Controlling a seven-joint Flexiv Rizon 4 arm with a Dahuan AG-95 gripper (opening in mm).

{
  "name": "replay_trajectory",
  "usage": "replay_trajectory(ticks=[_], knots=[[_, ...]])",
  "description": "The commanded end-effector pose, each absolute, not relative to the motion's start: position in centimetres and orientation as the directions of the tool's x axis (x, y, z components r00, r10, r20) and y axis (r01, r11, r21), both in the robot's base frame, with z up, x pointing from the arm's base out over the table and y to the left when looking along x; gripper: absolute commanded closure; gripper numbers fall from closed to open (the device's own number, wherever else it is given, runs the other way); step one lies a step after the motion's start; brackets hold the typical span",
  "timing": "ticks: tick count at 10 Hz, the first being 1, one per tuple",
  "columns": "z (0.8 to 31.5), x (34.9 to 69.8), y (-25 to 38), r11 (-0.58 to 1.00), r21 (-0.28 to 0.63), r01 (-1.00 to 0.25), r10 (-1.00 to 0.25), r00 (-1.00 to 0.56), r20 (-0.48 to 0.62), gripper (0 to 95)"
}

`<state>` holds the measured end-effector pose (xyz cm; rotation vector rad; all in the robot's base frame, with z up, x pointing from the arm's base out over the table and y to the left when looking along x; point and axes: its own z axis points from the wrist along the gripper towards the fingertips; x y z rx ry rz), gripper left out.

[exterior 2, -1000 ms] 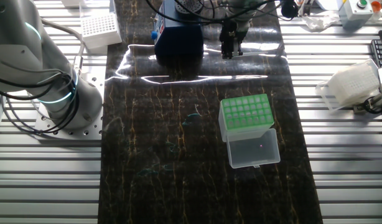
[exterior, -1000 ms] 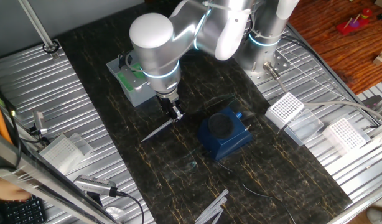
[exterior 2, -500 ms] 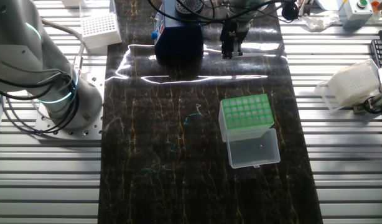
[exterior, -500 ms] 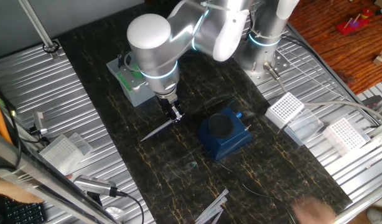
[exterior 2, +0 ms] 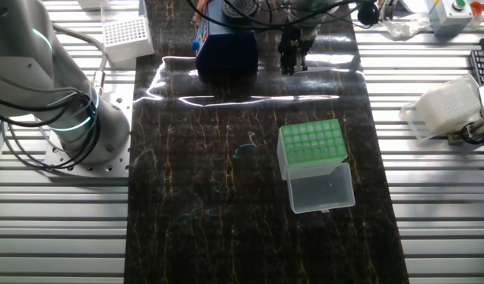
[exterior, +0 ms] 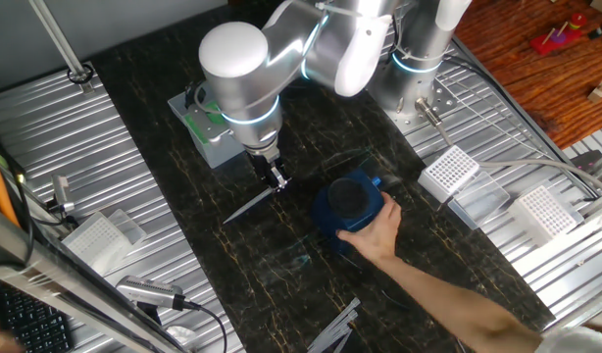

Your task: Insert a large pipette tip into the holder for large pipette tips

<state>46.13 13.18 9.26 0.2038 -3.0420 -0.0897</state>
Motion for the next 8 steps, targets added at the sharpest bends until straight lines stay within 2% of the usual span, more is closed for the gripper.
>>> replay_trajectory(ticks=[1, 8], knots=[[9.24, 46.16, 13.17, 0.989, 0.064, -0.130, -0.135, -0.987, 0.091, 95.0], [9.30, 46.33, 13.25, 0.985, 0.064, -0.160, -0.166, -0.981, 0.101, 95.0]])
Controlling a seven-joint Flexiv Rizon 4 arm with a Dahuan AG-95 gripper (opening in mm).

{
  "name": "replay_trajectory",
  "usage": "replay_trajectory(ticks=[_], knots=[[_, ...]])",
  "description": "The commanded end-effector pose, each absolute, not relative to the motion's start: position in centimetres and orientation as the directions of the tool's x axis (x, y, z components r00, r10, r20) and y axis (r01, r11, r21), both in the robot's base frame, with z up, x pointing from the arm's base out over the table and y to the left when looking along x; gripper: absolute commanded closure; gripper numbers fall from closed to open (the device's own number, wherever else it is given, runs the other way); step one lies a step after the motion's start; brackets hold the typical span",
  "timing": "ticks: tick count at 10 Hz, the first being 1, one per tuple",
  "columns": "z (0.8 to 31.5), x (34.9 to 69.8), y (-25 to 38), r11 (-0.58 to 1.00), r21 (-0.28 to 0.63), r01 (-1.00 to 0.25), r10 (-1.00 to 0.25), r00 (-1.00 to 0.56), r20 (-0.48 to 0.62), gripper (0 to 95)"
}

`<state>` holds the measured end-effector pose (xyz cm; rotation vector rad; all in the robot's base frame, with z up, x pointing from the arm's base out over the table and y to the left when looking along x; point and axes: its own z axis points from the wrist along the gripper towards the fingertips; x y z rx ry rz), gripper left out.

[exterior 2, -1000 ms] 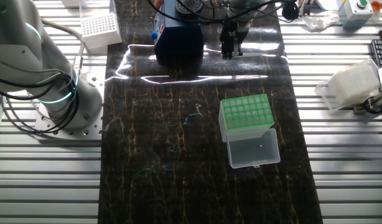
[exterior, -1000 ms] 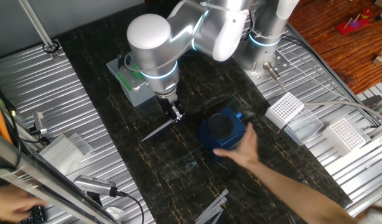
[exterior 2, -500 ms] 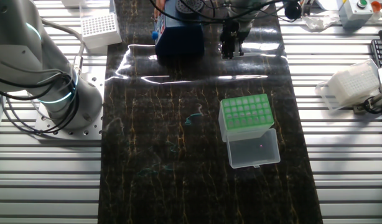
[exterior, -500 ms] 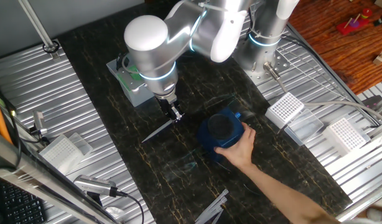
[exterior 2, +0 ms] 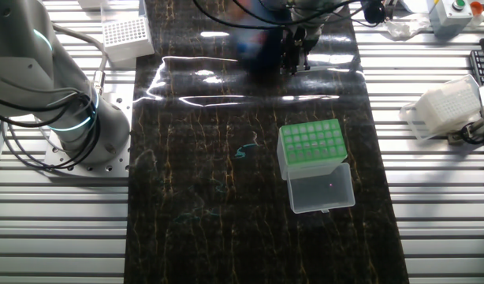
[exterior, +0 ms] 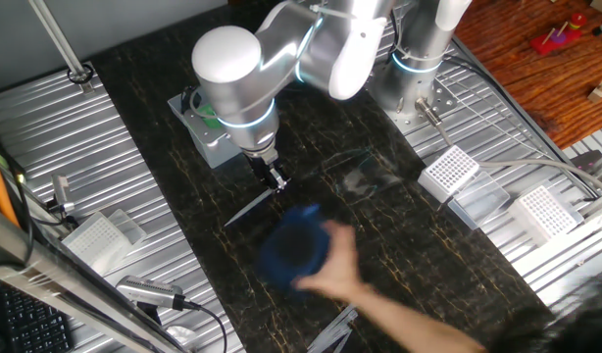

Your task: Insert a large pipette tip into the holder for large pipette tips

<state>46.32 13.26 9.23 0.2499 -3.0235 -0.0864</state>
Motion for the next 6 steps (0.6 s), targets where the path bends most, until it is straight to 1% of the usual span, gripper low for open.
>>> replay_trajectory(ticks=[1, 3, 6], knots=[[9.3, 46.4, 13.3, 0.985, 0.064, -0.158, -0.164, -0.981, 0.102, 95.0], [9.5, 47.1, 13.5, 0.987, 0.062, -0.151, -0.157, -0.982, 0.107, 95.0], [9.0, 48.1, 13.4, 0.989, 0.060, -0.136, -0.141, -0.986, 0.091, 95.0]])
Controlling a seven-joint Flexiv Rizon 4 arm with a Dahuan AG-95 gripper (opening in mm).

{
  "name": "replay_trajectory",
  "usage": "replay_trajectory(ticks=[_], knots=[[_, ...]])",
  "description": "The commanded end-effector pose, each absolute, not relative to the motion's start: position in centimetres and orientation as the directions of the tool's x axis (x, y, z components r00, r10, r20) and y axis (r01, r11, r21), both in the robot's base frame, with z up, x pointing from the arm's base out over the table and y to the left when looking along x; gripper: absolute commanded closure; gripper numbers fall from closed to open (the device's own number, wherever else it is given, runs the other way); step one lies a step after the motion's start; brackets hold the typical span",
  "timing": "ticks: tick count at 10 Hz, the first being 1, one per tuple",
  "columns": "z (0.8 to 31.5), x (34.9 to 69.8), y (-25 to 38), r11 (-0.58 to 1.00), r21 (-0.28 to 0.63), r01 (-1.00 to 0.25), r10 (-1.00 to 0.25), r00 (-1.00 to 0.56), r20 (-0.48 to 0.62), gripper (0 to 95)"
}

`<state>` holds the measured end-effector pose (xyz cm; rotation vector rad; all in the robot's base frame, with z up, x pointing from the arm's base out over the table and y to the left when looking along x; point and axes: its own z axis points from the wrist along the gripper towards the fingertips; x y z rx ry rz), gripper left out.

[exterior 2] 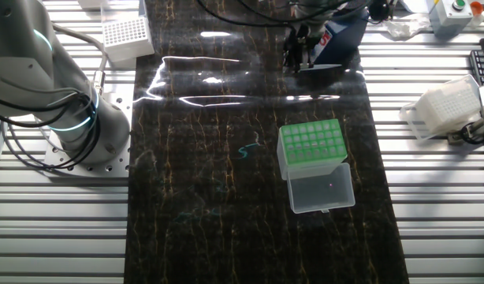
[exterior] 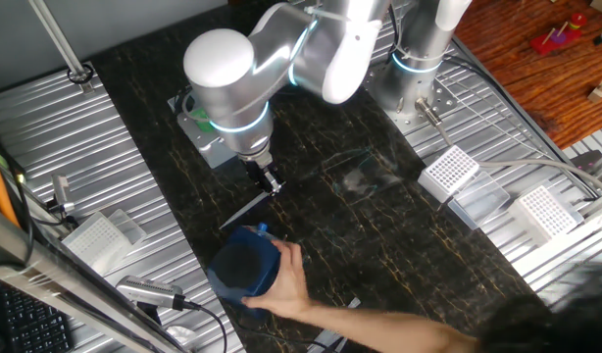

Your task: Insert a large pipette tip into the holder for large pipette tips

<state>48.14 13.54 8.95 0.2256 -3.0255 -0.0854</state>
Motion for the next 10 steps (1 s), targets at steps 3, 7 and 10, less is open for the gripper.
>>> replay_trajectory(ticks=[3, 7, 10], knots=[[9.2, 48.8, 13.8, 0.993, 0.057, -0.105, -0.109, -0.991, 0.077, 95.0], [9.5, 49.7, 15.1, 0.996, 0.053, -0.068, -0.072, -0.994, 0.083, 95.0], [9.2, 49.8, 15.3, 0.997, 0.052, -0.055, -0.059, -0.995, 0.080, 95.0]])
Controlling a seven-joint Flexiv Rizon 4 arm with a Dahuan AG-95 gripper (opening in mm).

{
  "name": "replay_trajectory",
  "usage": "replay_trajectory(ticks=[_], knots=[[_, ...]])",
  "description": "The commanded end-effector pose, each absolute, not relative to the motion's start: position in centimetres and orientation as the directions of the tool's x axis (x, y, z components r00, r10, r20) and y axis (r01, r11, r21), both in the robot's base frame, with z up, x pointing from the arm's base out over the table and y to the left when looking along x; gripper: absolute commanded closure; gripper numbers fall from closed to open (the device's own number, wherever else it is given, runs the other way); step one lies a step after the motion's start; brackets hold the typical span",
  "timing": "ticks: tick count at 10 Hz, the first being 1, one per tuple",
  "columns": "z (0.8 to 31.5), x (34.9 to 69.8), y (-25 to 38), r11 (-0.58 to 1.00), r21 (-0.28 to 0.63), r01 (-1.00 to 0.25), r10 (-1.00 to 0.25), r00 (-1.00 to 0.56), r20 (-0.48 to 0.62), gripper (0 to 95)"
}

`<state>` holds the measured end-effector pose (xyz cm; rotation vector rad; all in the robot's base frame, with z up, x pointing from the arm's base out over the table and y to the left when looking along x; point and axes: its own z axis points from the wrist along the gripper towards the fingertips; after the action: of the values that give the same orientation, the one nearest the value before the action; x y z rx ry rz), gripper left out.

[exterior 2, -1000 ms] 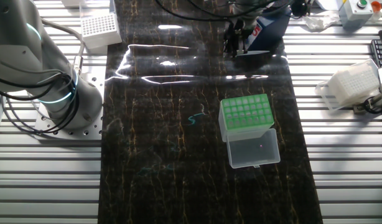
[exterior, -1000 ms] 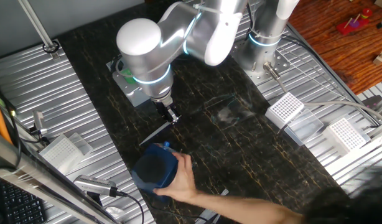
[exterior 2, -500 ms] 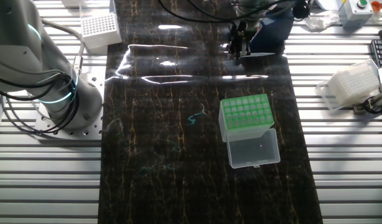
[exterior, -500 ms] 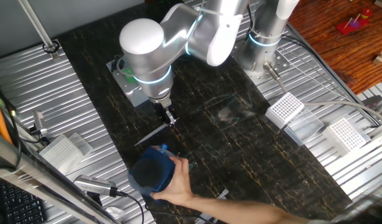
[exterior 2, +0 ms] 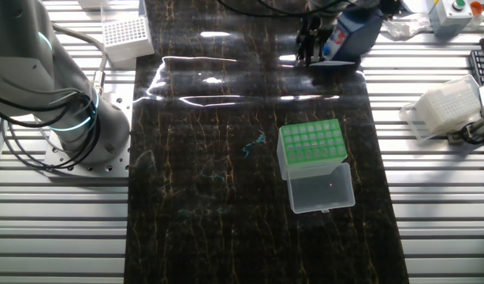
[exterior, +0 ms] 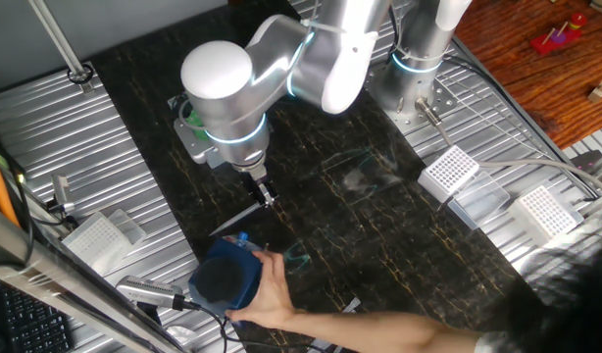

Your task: Insert a large pipette tip into the holder for large pipette tips

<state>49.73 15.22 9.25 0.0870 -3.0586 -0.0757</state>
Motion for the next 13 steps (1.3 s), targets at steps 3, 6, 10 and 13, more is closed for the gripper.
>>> replay_trajectory(ticks=[3, 6, 10, 13], knots=[[8.9, 49.8, 15.6, 0.995, 0.036, -0.097, -0.100, -0.991, 0.089, 95.0], [8.3, 48.4, 15.1, 0.995, 0.047, -0.084, -0.089, -0.989, 0.121, 95.0], [7.7, 45.2, 13.5, 0.993, 0.058, -0.101, -0.107, -0.988, 0.108, 95.0], [8.0, 44.7, 13.9, 0.982, 0.057, -0.179, -0.184, -0.977, 0.104, 95.0]])
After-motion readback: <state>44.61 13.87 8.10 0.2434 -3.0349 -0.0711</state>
